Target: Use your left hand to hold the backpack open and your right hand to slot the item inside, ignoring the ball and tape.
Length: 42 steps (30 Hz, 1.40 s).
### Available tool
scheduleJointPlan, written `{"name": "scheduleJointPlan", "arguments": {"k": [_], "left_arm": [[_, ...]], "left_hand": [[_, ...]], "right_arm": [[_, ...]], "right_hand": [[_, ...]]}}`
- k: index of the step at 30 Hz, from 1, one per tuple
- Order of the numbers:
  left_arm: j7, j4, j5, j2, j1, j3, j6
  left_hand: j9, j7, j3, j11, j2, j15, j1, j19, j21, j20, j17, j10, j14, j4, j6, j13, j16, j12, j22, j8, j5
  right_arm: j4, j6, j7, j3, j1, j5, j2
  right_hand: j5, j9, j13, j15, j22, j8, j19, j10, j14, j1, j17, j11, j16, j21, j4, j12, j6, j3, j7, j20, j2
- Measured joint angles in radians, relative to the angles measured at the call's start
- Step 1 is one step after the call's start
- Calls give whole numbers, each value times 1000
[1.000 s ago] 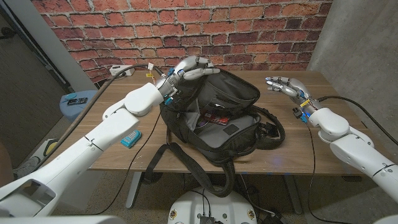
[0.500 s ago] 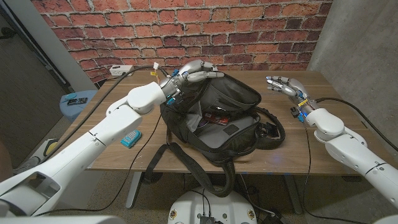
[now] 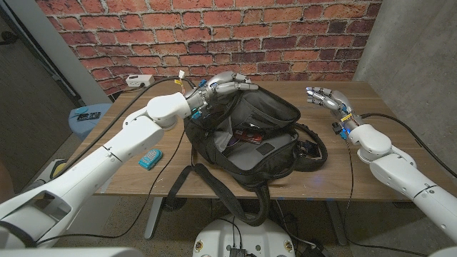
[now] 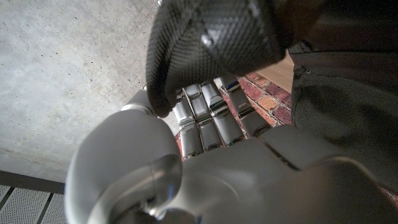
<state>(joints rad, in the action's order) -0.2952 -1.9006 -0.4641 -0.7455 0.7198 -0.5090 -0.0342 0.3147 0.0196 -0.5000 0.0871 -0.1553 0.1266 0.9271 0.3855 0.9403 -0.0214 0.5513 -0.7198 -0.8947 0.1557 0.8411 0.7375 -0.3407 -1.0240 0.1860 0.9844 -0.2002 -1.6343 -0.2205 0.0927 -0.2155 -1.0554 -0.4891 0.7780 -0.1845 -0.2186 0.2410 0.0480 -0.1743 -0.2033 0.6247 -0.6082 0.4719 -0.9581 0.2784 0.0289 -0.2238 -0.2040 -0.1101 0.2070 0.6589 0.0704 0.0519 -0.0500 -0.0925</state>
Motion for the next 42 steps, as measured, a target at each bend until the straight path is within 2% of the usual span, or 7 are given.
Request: {"name": "scheduleJointPlan", "arguments": {"k": [3,8,14,24,33,38,42], "left_arm": [[-12,3,-15,-1,-6,-4,9],[-44,10,-42,-4,-20,-12,27],[-88,21,-68,-8,-38,-24,44],[-160,46,-101,-13,-74,-45,68],[-217,59,-125,-14,-86,-53,70],[-247,82,-138,-11,-100,-63,69],[-269,93,-149,-7,-105,-65,62]], "left_hand": [[-3,-1,0,-4,0,-11,0,-6,0,-6,-6,4,11,0,-1,-12,0,8,0,-3,0],[-24,-4,11,-8,2,-27,-4,-33,0,-18,-18,32,42,-11,-33,-44,17,42,0,-33,0],[-53,-1,19,-28,15,-55,-65,-85,-19,-34,-37,98,103,-19,-99,-92,42,104,0,-84,-8],[-81,14,27,-53,20,-86,-115,-144,-47,-58,-62,195,202,-28,-186,-139,83,182,0,-152,-8],[-112,20,13,-87,34,-138,-174,-231,-94,-86,-125,361,371,-27,-277,-206,145,314,-5,-251,-16],[-115,8,13,-129,42,-183,-220,-283,-132,-103,-176,458,488,-27,-357,-253,156,407,-5,-323,-16],[-115,0,13,-152,37,-203,-240,-306,-149,-113,-202,489,537,-27,-393,-276,156,445,-5,-358,-16]], "right_arm": [[5,0,1,-4,6,-2,-3],[16,-2,2,-12,16,-5,-9],[24,-2,2,-19,24,-9,-14],[41,-2,6,-30,37,-14,-24],[55,-1,8,-38,45,-19,-35],[62,-1,9,-42,50,-25,-42],[68,-2,10,-46,54,-27,-47]], "right_hand": [[0,0,0,0,0,0,0,0,0,0,0,0,0,0,0,0,0,0,0,0,0],[0,0,0,0,0,0,0,4,0,0,0,-4,0,0,0,0,-6,0,-5,0,0],[0,0,0,0,0,0,0,4,0,0,0,-4,0,0,0,0,-5,0,-5,0,0],[0,0,0,0,0,0,0,4,0,0,0,-4,0,0,0,0,-5,0,-5,0,0],[0,0,0,-4,0,0,-6,7,-4,4,-5,-7,0,0,0,0,-5,0,-5,6,4],[0,0,0,-4,0,0,-6,7,-4,4,-5,-7,0,0,0,0,-11,0,-11,6,4],[0,5,0,-4,0,0,-6,7,-4,9,-5,-7,0,0,0,0,-11,0,-11,6,-1]]}}
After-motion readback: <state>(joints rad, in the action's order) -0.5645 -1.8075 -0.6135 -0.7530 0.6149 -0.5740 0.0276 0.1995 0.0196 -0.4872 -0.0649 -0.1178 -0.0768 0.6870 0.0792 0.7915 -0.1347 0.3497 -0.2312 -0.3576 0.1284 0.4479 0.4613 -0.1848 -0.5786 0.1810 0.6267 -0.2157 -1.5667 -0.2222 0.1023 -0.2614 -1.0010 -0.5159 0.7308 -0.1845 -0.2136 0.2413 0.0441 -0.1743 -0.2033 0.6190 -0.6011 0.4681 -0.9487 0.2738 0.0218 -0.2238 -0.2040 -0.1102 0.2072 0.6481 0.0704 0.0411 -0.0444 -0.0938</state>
